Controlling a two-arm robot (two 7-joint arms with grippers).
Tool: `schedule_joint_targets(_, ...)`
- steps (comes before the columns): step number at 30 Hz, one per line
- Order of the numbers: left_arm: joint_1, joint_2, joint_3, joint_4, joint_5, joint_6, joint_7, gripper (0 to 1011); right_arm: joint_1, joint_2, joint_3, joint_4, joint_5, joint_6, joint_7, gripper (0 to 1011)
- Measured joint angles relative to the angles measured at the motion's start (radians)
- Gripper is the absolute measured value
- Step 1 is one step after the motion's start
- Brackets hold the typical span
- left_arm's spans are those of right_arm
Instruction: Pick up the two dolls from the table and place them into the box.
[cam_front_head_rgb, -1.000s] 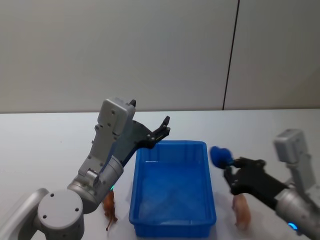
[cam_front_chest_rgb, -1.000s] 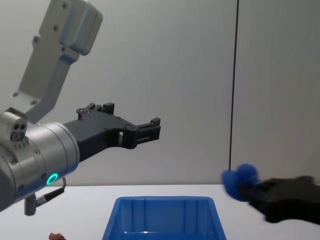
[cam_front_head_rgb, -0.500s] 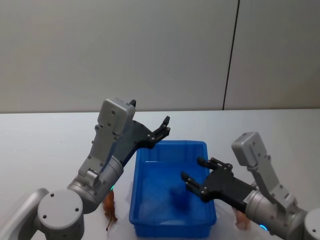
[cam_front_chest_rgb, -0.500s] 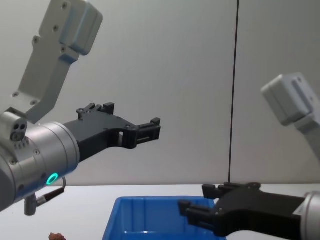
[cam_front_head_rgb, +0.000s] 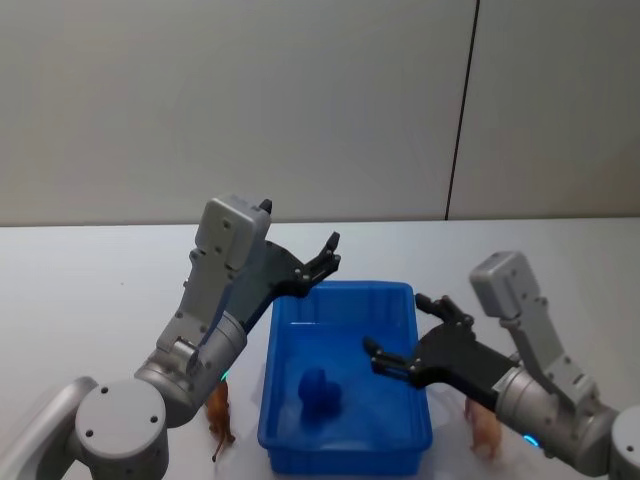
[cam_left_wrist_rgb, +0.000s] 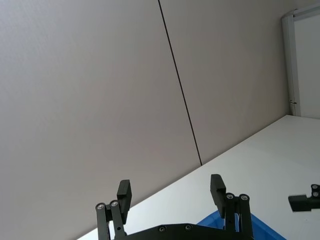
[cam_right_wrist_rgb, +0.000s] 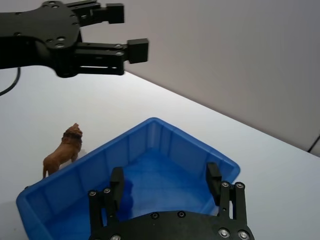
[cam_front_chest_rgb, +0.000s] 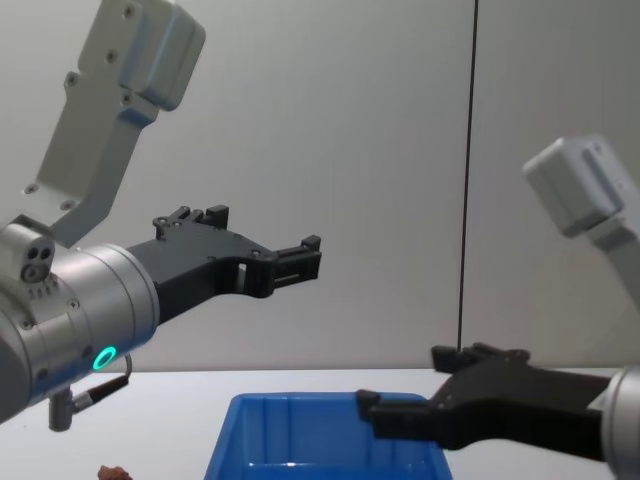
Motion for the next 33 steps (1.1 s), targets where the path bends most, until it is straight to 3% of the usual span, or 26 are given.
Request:
schedule_joint_targets(14,0.0,0.0,0.0,0.0,0.0,0.0,0.0,1001,-0.066,0.07,0.045,-0.059,0.062,0.056,-0.082,1000)
schedule_joint_targets(33,0.0,0.0,0.0,0.0,0.0,0.0,0.0,1001,-0.169,0.152,0.073,-0.107,0.079,0.137,-0.142,1000)
